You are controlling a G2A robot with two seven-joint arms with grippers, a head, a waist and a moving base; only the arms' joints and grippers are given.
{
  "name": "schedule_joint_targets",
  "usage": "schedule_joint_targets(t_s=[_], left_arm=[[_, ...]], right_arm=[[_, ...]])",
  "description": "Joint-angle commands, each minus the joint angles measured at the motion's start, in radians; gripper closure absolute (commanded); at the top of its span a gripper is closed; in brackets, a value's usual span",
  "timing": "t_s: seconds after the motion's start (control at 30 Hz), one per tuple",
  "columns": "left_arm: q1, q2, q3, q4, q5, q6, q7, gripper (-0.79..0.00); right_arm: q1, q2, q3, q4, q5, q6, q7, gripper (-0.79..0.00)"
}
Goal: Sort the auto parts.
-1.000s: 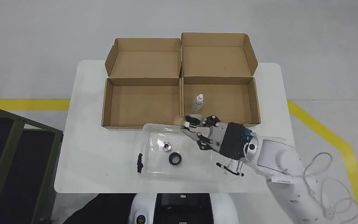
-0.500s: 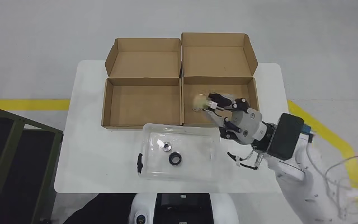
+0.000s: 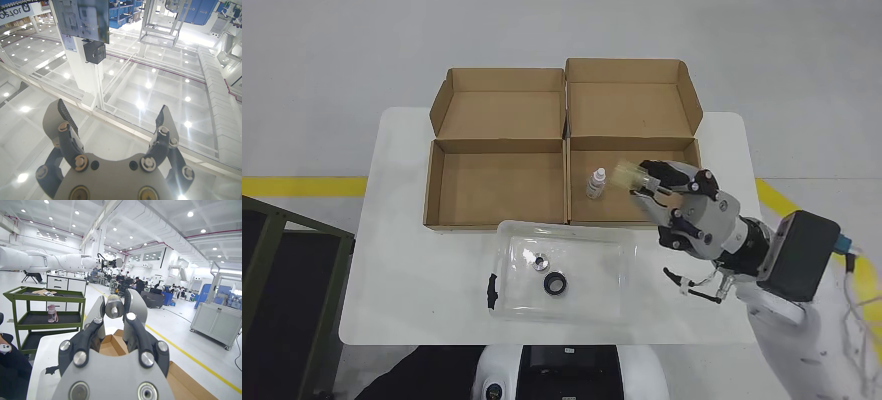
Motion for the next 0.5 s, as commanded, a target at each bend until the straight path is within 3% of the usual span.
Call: schedule_joint_targets(t_s=[0.0, 0.47], left_arm=[[0.0, 0.0, 0.0, 0.0, 0.0, 0.0, 0.0, -0.785], [0.0, 0.0, 0.0, 0.0, 0.0, 0.0, 0.0, -0.785]], right_arm=[[0.003, 0.001, -0.003, 0.003, -0.002, -0.013, 0.021, 0.0], [-0.017, 0.007, -0.034, 0.119, -0.079, -0.047, 0.207, 0.0]])
